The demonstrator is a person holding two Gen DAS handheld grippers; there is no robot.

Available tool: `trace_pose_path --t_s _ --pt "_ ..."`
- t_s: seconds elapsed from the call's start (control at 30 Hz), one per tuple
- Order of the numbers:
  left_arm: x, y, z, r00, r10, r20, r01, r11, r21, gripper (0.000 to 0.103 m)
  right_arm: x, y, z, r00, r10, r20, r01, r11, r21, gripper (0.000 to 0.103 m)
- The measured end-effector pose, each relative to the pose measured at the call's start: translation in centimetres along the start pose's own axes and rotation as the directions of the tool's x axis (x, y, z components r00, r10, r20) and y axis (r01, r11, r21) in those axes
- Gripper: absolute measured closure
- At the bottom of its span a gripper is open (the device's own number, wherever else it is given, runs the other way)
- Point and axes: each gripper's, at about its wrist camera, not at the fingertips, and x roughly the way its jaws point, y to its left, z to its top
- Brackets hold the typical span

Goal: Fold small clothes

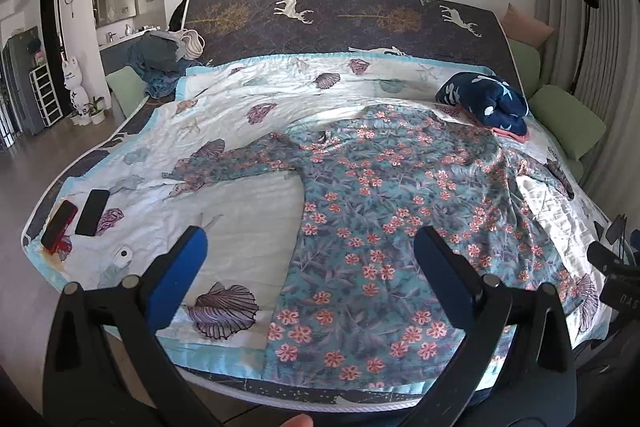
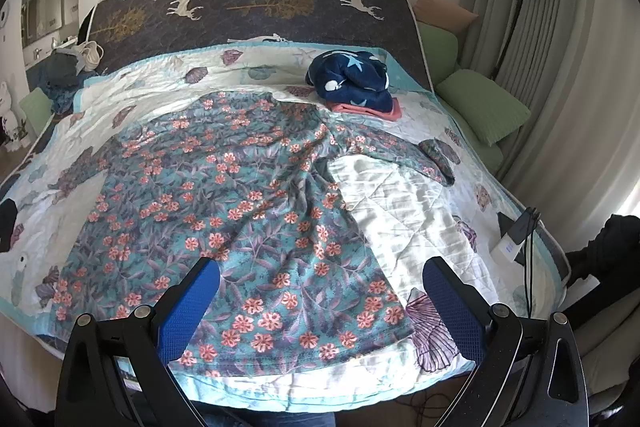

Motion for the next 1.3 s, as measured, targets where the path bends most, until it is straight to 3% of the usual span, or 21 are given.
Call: trace_pose_path --t_s 0.27,1.3 --pt "0.8 0.1 -0.3 0.999 -0.039 -0.037 0.039 0.999 -0.019 0.000 0.1 -0.1 -0.2 1.000 0.003 -0.010 -0.003 1.000 -0.004 0.000" --pt "0.9 0.5 -0.2 0.999 -0.039 -0.036 0.038 0.999 -0.024 0.000 0.2 0.2 -0.4 0.997 0.077 -0.017 -0.077 0.997 0.000 0.000"
